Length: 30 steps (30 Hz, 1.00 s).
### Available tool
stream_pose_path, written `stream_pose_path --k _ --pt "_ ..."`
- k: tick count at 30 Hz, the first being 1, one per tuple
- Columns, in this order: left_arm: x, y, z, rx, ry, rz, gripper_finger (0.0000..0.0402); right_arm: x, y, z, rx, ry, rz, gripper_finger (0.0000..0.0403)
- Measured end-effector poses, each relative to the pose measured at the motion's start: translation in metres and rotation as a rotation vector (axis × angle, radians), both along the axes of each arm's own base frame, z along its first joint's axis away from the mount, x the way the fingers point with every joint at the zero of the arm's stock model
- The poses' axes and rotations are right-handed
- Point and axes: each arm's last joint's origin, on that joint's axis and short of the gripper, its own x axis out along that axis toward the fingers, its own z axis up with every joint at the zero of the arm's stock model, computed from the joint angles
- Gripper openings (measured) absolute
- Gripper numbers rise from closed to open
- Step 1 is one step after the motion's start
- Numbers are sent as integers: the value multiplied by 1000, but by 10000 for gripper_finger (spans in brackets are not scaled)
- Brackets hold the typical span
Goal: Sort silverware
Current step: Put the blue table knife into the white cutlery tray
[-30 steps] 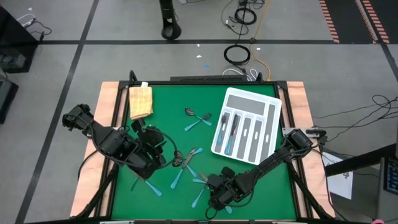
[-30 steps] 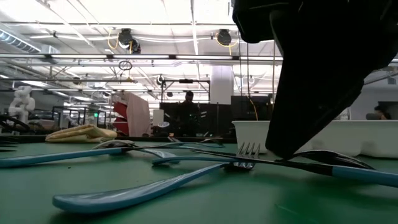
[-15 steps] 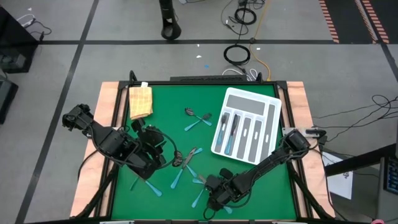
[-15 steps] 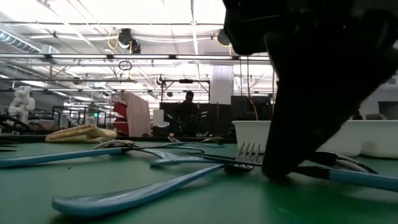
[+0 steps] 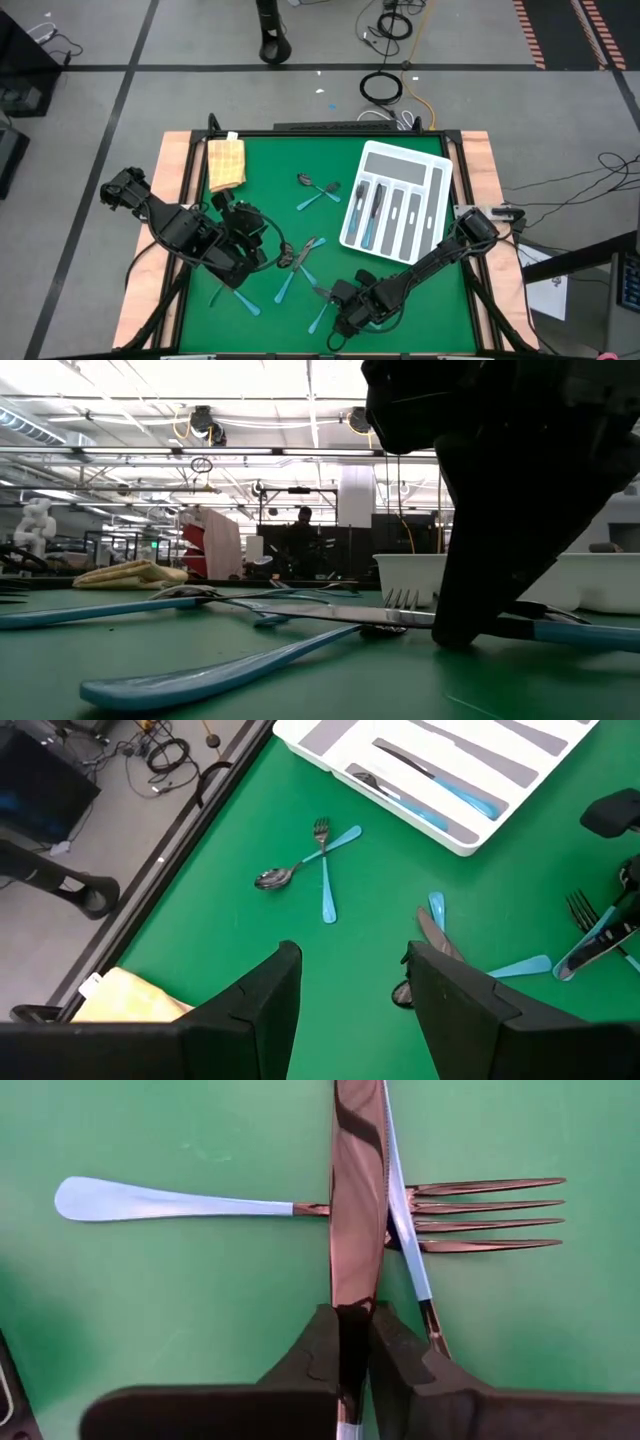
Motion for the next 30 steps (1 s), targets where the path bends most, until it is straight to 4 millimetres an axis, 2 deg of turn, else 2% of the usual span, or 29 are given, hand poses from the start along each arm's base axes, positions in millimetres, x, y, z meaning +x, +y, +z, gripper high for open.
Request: stream_pose_path --k 4,7,9,14,17,19,22,30 --pt "0 0 0 3 -1 0 187 -3 0 20 37 -41 -7 0" --pt "0 0 0 7 -8 6 187 -8 -4 50 38 -121 -38 2" --pt "0 0 0 12 -12 7 187 -15 -13 75 -4 -184 -132 2" --pt "0 1 1 41 -43 26 187 -56 -51 127 -204 -264 -461 1" --pt "-1 3 3 52 -74 45 187 -89 -79 142 -310 -230 -678 1" --pt "-2 4 5 62 -89 51 187 -108 -93 140 -356 -248 -815 1" --pt "-3 5 7 67 -111 65 187 -123 -110 129 -342 -327 -938 1" --pt "-9 10 13 73 -150 74 187 -104 -150 74 -152 -550 -1098 1"
